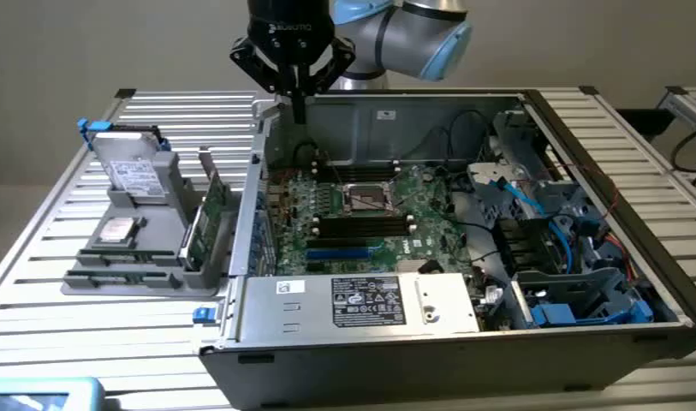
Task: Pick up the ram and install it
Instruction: 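Reach for the ram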
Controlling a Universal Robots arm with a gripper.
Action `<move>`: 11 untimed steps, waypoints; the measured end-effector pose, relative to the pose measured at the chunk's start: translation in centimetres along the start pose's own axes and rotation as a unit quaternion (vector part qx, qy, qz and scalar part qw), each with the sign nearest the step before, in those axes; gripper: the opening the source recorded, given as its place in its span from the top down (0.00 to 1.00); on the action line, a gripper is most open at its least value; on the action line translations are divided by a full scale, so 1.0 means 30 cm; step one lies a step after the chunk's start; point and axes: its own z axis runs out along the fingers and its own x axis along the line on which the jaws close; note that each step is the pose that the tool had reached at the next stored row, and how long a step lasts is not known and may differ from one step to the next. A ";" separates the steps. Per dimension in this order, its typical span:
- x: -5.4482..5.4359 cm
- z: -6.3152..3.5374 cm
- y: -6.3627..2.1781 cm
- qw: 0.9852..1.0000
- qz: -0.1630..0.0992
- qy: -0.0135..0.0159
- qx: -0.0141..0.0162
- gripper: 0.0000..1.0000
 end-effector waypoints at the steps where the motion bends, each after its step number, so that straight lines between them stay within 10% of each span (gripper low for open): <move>1: 0.000 0.000 0.000 1.000 0.000 0.000 0.000 0.89; 11: 0.001 0.000 0.000 1.000 0.000 0.000 0.000 0.89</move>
